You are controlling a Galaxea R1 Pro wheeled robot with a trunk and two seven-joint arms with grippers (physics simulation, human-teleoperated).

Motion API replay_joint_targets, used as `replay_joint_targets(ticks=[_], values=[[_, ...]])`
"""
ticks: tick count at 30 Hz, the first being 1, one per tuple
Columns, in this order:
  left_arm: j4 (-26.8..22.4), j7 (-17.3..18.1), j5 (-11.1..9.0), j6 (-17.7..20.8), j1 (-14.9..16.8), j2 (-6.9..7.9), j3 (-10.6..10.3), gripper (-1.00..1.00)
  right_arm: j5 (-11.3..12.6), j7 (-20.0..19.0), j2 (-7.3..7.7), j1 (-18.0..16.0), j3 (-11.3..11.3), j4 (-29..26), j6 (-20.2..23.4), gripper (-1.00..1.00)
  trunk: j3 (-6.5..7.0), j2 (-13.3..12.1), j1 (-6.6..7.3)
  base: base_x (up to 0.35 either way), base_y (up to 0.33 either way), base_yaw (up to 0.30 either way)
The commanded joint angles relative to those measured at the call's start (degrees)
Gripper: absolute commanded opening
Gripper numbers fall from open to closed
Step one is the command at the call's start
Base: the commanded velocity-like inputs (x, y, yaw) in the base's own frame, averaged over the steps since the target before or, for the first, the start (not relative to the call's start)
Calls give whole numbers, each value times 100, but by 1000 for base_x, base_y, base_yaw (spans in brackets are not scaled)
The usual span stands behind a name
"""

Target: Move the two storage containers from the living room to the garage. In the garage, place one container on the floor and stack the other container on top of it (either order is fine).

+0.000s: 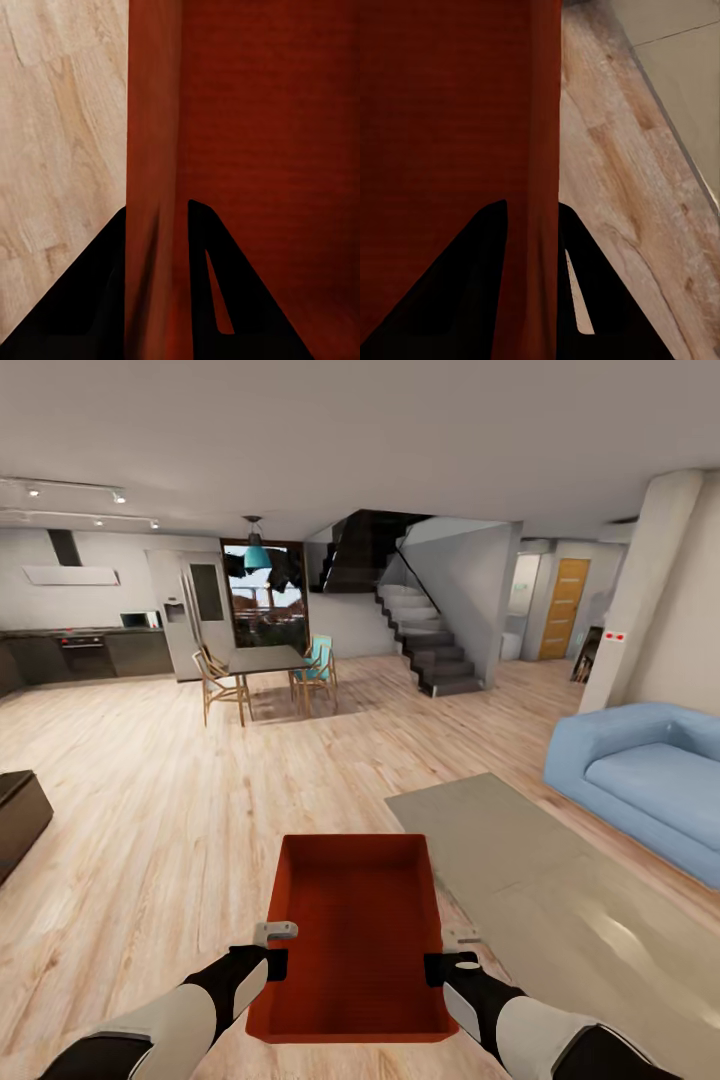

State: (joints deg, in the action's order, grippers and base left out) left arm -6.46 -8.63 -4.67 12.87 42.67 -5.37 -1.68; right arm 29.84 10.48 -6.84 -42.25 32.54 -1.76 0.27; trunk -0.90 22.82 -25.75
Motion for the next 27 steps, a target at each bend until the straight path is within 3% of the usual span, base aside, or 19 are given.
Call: replay_joint_targets(ticks=[1,27], values=[[-31,-42,54,-4,5,-16,45,-100,145,-2,-36,-2,113,25,-10,-100,-7,10,-3,0,0,292],[-31,-42,54,-3,5,-16,45,-100,141,-2,-36,-2,113,26,-10,-100,2,10,-3,0,0,287]])
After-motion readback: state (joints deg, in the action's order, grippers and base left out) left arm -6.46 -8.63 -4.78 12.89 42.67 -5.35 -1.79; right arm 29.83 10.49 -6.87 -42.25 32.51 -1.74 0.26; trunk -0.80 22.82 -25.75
